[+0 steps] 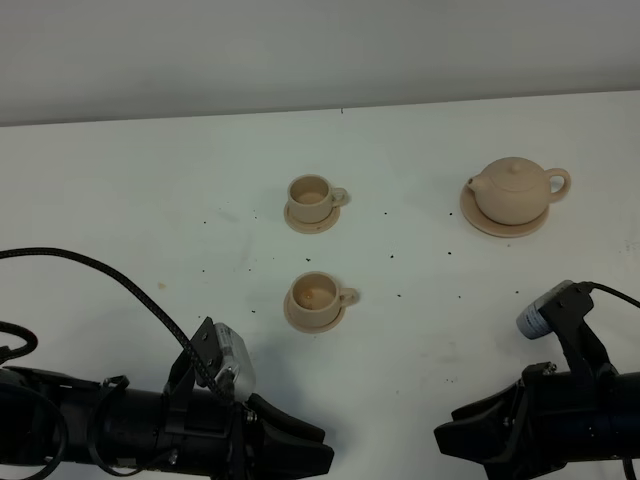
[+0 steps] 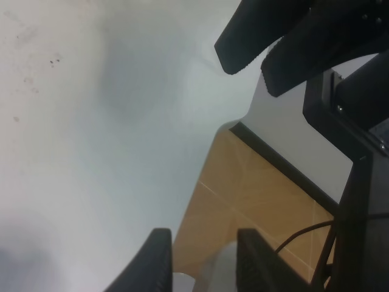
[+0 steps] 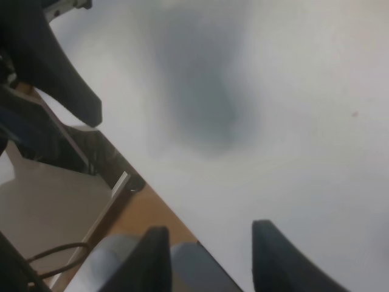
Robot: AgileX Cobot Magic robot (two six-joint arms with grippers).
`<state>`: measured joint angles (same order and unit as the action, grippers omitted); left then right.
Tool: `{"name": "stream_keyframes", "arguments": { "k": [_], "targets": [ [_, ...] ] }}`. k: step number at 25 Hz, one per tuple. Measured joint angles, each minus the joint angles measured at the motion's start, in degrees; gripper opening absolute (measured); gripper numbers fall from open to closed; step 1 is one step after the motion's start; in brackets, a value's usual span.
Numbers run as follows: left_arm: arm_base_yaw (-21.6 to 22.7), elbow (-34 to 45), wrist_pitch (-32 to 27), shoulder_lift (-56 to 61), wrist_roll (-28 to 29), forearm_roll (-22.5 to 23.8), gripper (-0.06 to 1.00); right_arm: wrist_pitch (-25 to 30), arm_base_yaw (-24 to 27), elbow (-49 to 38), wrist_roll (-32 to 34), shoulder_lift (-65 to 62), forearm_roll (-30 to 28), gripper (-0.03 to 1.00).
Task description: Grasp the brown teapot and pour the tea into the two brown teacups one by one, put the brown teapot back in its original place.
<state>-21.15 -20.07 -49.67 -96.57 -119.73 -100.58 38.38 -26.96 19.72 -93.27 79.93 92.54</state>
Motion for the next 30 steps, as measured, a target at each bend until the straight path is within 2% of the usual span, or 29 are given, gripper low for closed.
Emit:
{"name": "stream_keyframes", "arguments": {
  "k": [10, 16, 19, 24, 30],
  "targets": [
    [0.00, 0.00, 0.00, 0.00, 0.22, 0.00, 0.28, 0.00, 0.00, 0.00, 0.00, 0.00, 0.00, 0.33],
    [0.00, 0.00, 0.06, 2.75, 3.82, 0.00, 0.28, 0.13, 0.00, 0.00, 0.00, 0.00, -0.23, 0.33],
    [0.00, 0.05, 2.35, 6.62, 5.88, 0.00, 0.28, 0.18, 0.00, 0.00, 0.00, 0.00, -0.36, 0.33],
    [0.00, -0.68, 14.38, 16.74, 11.44, 0.00, 0.28, -0.74, 0.00, 0.00, 0.00, 0.00, -0.36, 0.33],
    [0.00, -0.88, 30.71, 28.22, 23.30, -0.02, 0.28, -6.47, 0.00, 3.53, 0.00, 0.11, 0.51, 0.33]
  ]
}}
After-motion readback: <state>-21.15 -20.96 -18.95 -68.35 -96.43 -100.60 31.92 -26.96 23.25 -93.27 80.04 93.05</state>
